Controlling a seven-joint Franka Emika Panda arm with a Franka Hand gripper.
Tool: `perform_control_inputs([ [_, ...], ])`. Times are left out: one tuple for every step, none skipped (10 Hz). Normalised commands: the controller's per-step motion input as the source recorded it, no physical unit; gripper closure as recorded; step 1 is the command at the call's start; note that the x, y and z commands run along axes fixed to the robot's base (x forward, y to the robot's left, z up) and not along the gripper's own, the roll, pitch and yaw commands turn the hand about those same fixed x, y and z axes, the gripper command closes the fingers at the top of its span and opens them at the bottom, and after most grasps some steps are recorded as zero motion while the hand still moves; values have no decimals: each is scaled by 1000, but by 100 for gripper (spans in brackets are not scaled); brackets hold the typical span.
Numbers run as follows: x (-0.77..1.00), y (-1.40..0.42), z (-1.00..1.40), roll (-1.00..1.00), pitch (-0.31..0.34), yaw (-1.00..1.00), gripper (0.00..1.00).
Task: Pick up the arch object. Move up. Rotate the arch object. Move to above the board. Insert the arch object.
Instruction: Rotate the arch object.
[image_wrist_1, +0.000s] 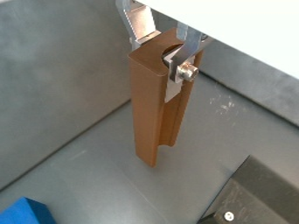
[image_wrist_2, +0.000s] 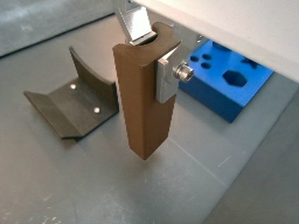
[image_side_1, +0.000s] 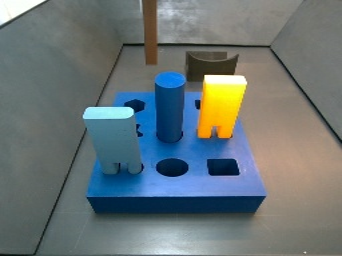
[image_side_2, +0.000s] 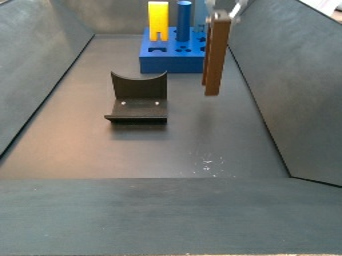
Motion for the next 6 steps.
perform_control_inputs([
  [23,17,-808,56,-47,-27,100],
  [24,17,-645,60,-42,-25,100],
  [22,16,-437,67,-43,-22,100],
  [20,16,-334,71,-42,-21,100],
  [0,0,0,77,-30,-19,0],
  [0,0,1000,77,-28,-20,0],
])
